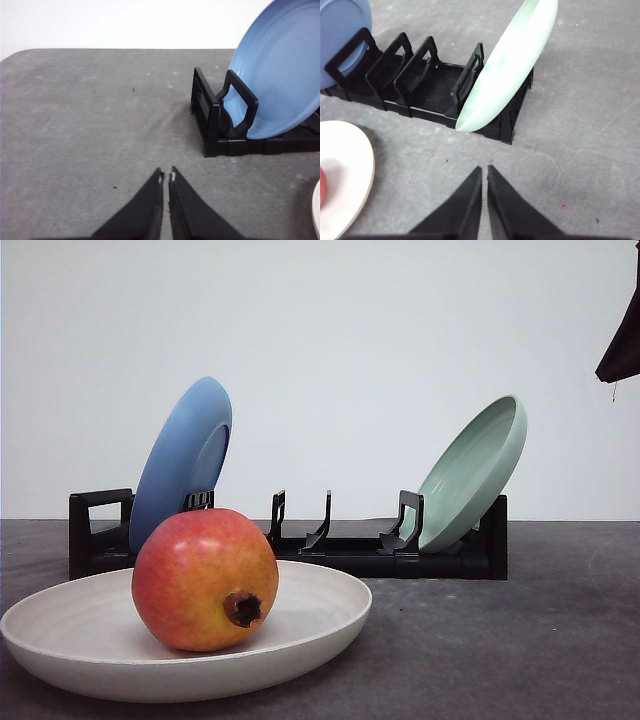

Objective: Place pomegranate in white plate

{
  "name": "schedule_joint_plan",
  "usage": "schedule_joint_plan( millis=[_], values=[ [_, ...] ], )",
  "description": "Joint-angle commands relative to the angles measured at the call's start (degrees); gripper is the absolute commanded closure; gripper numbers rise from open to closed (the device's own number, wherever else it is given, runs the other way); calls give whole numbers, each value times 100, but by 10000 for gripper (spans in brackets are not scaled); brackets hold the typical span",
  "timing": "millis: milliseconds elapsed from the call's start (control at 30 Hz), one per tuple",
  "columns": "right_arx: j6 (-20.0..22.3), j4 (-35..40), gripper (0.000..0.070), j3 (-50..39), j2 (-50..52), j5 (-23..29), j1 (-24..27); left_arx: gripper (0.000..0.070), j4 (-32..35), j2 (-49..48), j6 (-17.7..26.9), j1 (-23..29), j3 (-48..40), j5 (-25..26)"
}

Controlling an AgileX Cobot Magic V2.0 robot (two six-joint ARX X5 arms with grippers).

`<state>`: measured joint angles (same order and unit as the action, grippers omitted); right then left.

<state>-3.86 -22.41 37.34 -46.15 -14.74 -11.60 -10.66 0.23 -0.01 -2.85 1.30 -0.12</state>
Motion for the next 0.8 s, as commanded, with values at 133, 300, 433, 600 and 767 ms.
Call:
schedule_joint_plan(
  millis=[133,300,433,600,767],
  values=[
    [59,58,685,37,-17,15,-17,700,-9,-9,42,5,-63,-9],
    [747,9,685,-14,153,278,0,700,-9,-9,42,6,-63,-9],
    [723,53,685,-354,502,832,125,700,-9,-9,42,4,-63,-9],
    [670,698,685,-1216,1343,1141,385,700,-9,-9,42,7,-63,-9],
    [479,1513,685,-2199,2365,1226,650,700,-9,-9,42,6,-63,-9]
  ],
)
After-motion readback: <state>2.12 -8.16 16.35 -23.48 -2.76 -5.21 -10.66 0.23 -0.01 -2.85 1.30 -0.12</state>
